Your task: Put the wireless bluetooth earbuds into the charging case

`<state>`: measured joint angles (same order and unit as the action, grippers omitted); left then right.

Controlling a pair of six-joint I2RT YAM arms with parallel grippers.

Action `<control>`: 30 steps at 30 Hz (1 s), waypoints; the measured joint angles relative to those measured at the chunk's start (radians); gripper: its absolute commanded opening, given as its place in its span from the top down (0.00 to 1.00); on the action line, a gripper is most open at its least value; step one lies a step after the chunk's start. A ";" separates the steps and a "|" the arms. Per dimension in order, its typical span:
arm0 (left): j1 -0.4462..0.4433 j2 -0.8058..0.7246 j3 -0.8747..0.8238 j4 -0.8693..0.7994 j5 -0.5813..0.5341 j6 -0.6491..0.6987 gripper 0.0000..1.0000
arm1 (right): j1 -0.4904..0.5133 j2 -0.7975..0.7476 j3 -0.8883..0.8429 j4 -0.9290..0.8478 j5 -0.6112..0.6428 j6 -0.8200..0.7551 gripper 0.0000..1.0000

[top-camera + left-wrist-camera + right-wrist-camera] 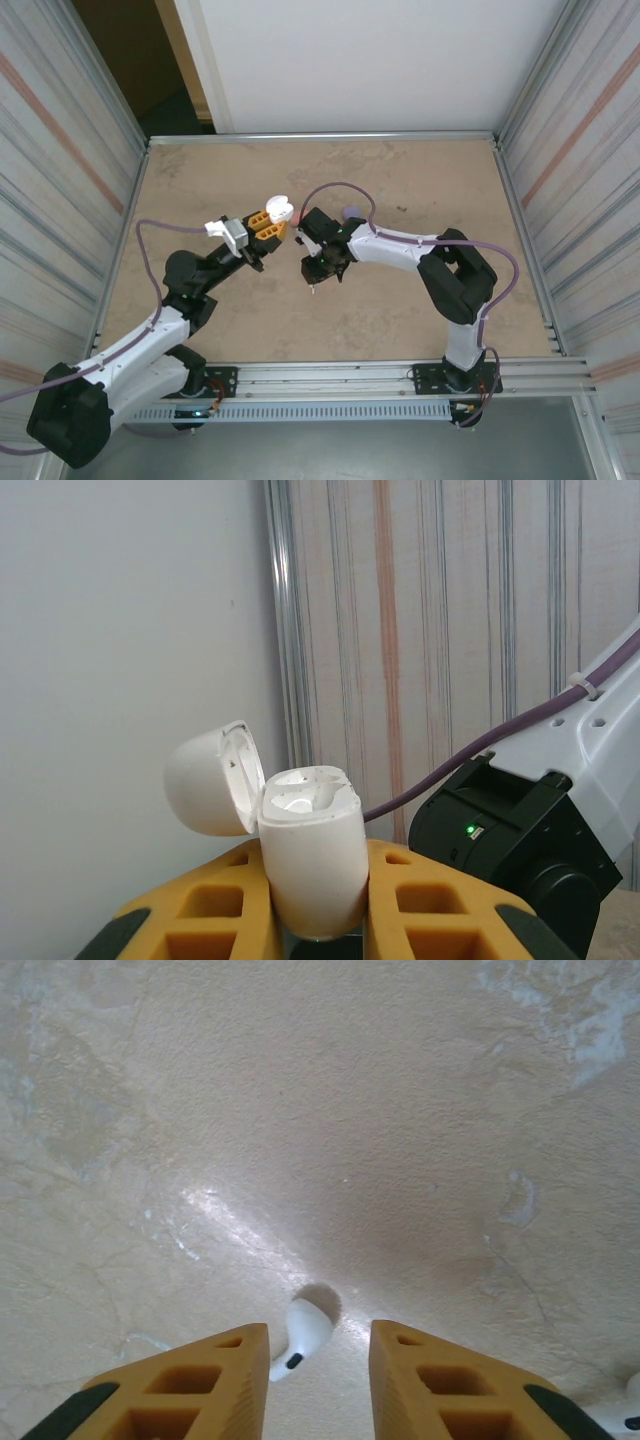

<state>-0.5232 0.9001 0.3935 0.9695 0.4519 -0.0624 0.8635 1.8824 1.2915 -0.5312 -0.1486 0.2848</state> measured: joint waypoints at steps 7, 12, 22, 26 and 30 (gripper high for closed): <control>0.000 0.000 0.000 0.000 0.000 0.000 1.00 | 0.008 0.038 0.001 0.000 -0.014 0.002 0.66; 0.000 0.000 0.000 0.000 0.000 0.000 1.00 | 0.014 0.075 0.008 -0.003 -0.014 0.003 0.69; 0.000 0.000 0.000 0.000 0.000 0.000 1.00 | 0.021 0.094 0.029 -0.017 -0.013 0.003 0.74; 0.000 0.000 0.000 0.000 0.000 0.000 1.00 | 0.023 0.094 0.031 -0.023 -0.009 0.002 0.75; 0.000 0.000 0.000 0.000 0.000 0.000 1.00 | 0.027 0.094 0.031 -0.027 -0.004 0.002 0.77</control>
<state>-0.5232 0.9001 0.3935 0.9691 0.4519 -0.0624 0.8906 1.9766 1.3224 -0.5583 -0.1528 0.2871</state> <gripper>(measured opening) 0.199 0.237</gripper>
